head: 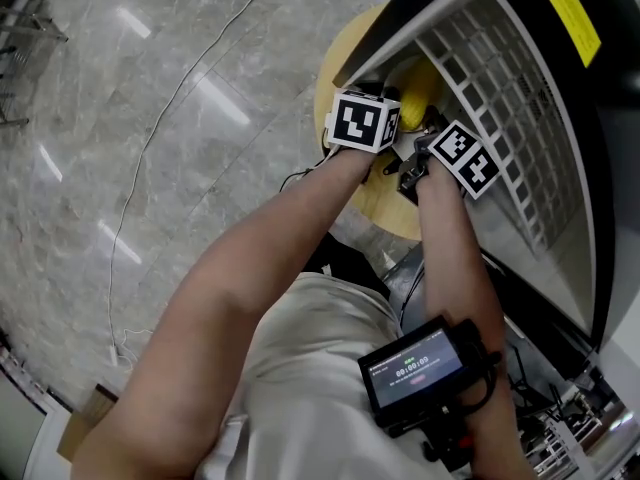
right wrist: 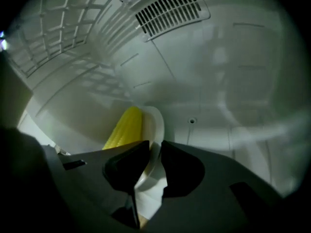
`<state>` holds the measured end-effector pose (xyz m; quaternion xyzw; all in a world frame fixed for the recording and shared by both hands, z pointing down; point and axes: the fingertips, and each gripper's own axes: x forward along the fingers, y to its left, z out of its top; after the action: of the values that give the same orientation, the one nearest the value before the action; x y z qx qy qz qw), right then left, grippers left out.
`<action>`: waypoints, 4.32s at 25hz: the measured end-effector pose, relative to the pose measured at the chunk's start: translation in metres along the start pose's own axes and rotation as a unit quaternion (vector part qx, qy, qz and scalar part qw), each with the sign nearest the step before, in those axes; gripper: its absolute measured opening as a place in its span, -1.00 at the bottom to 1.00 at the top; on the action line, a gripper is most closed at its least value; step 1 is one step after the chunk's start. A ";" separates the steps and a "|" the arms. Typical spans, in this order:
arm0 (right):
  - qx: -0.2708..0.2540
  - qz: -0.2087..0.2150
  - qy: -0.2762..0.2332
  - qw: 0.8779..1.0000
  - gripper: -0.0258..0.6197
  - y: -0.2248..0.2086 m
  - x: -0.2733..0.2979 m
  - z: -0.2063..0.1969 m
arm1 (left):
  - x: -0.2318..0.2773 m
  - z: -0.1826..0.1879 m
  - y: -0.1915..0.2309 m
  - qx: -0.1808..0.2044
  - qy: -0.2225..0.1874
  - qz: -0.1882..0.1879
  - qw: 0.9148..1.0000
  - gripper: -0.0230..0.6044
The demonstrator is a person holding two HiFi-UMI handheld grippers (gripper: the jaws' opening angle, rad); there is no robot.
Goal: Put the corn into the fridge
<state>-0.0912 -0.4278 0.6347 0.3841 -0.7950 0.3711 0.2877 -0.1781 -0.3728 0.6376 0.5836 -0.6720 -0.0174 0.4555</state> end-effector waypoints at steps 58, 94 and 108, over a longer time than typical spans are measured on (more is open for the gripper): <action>-0.075 0.069 -0.103 0.989 -0.90 0.039 -0.089 -0.023 | -0.144 -0.031 0.006 0.151 -0.025 0.030 0.988 -0.90; -0.160 0.190 -0.149 0.957 -0.90 0.095 -0.272 -0.128 | -0.315 -0.106 -0.047 0.182 -0.093 -0.134 0.970 -0.90; -0.142 0.192 -0.161 0.958 -0.90 0.096 -0.303 -0.161 | -0.330 -0.123 -0.063 0.209 -0.082 -0.159 0.961 -0.90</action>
<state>0.0204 -0.1354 0.4643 0.2339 -0.9340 0.2361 0.1310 -0.0840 -0.0660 0.4789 0.7619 -0.5939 0.0036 0.2583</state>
